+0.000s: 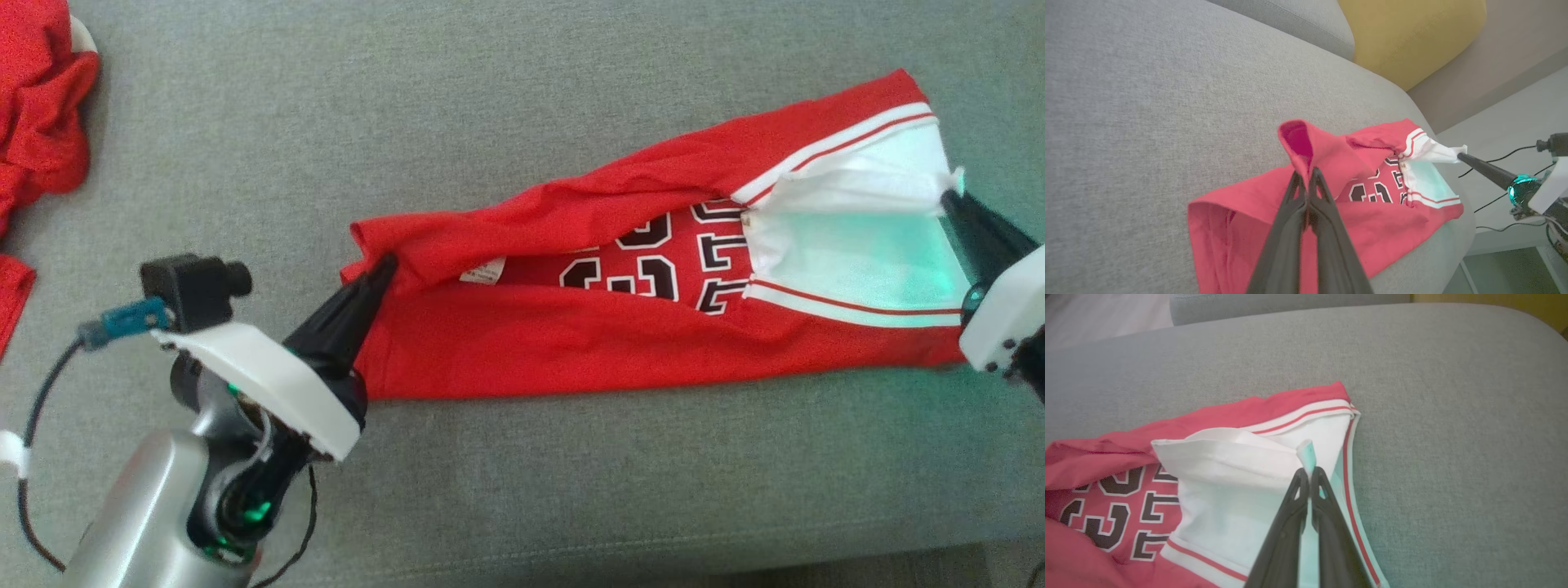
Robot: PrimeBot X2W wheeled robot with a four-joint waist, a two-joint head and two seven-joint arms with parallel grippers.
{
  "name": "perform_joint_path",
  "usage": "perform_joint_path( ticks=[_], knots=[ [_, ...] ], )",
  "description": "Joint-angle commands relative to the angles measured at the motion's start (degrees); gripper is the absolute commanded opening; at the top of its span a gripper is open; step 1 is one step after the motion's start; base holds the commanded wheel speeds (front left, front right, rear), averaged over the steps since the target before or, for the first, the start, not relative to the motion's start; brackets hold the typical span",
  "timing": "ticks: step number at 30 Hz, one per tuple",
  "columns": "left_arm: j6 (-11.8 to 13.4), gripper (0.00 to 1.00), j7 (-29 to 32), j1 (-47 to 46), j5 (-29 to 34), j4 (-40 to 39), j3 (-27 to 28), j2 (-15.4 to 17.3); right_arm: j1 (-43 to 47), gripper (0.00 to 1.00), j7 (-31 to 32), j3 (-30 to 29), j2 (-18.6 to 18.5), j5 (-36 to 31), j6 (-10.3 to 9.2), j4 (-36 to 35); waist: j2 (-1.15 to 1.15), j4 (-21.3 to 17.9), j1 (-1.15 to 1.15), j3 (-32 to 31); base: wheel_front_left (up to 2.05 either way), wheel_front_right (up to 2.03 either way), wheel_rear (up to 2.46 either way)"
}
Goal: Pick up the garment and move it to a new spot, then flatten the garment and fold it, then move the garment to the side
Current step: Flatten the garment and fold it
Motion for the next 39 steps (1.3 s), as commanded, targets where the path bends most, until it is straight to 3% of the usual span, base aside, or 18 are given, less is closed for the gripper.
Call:
perform_joint_path(
  ticks=[1, 2, 3, 4, 5, 8, 9, 15, 20, 24, 29, 34, 38, 39],
  knots=[
    [-0.51, 0.00, -0.97, -0.65, 1.40, -1.72, 1.64, 2.02, 0.34, 0.00, 0.40, 0.63, -0.55, -0.60, -0.05, -1.46, 0.00, 0.03, 0.00, -0.14, 0.00, 0.00, 0.00],
    [-0.84, 0.00, -1.65, -0.43, 2.37, -1.35, 1.31, 2.36, 0.50, 0.16, 0.48, 0.79, -0.48, -0.99, -0.05, -0.99, 0.00, 0.12, 0.00, -0.30, 0.00, 0.00, 0.00],
    [-0.90, 0.00, -2.48, -0.26, 3.34, -0.86, 1.11, 2.52, 0.64, 0.46, 0.39, 1.06, -0.62, -1.54, -0.05, -0.65, 0.00, 0.24, 0.00, -0.44, 0.00, 0.00, 0.00],
    [-0.92, 0.06, -3.46, -0.17, 4.33, -0.36, 0.97, 2.60, 0.83, 1.00, 0.39, 1.34, -0.67, -1.81, -0.05, -0.29, 0.00, 0.36, 0.00, -0.57, 0.00, 0.00, 0.00],
    [-1.28, 0.48, -4.70, -0.22, 5.50, 0.02, 0.68, 2.72, 1.01, 1.00, 0.45, 1.41, -0.65, -1.92, -0.05, 0.04, 0.00, 0.52, 0.00, -0.75, 0.00, 0.00, 0.00],
    [-3.47, 0.93, -7.15, 0.33, 7.43, 1.41, -1.11, 3.00, 1.71, 1.00, 0.99, 1.76, -0.76, -1.52, -0.05, 0.43, 0.00, 0.82, 0.00, -1.40, 0.00, 0.00, 0.00],
    [-4.07, 1.00, -7.87, 0.68, 7.99, 1.95, -1.74, 3.19, 2.01, 1.00, 1.37, 1.82, -0.92, -1.37, -0.05, 0.50, 0.00, 0.86, 0.00, -1.68, 0.00, 0.00, 0.00],
    [-6.01, 1.00, -10.88, 3.86, 10.82, 5.15, -5.28, 5.06, 2.25, 1.00, 2.04, -0.48, -0.69, -1.82, -0.05, 1.31, 0.00, 0.83, 0.00, -3.78, 0.00, 0.00, 0.00],
    [-3.15, 1.00, -18.09, 6.46, 13.68, 6.76, -4.16, 3.42, -0.87, 1.00, 1.93, -3.18, 1.62, -4.46, -0.05, 4.66, 0.00, 0.83, 0.00, -4.41, 0.00, 0.00, 0.00],
    [0.58, 1.00, -27.31, 7.00, 18.20, 7.88, -2.74, 0.70, -4.02, 1.00, 1.41, -3.63, 2.77, -7.69, -0.05, 9.30, 0.00, 1.69, 0.00, -4.37, 0.00, 0.00, 0.00],
    [2.99, 1.00, -30.22, 6.91, 22.98, 8.02, -1.17, -4.38, -6.96, 1.00, 1.46, -3.26, 3.45, -11.01, -0.05, 16.12, 0.00, 3.76, 0.00, -3.80, 0.00, 0.00, 0.00],
    [2.76, 1.00, -30.30, 8.00, 28.50, 5.62, 2.67, -10.06, -8.81, 1.00, 1.84, -2.81, 3.15, -12.78, -0.05, 24.03, 0.00, 5.84, 0.00, -3.42, 0.00, 0.00, 0.00],
    [1.20, 1.00, -30.31, 9.71, 32.62, 3.87, 4.94, -12.62, -9.22, 1.00, 1.41, -2.61, 3.00, -11.81, -0.05, 28.96, 0.00, 7.36, 0.00, -4.00, 0.00, 0.00, 0.00],
    [0.88, 1.00, -30.32, 10.24, 33.43, 3.42, 5.49, -13.02, -9.34, 0.87, 0.87, -2.65, 2.96, -10.92, -0.05, 29.61, 0.00, 7.59, 0.00, -4.15, 0.00, 0.00, 0.00]
  ],
)
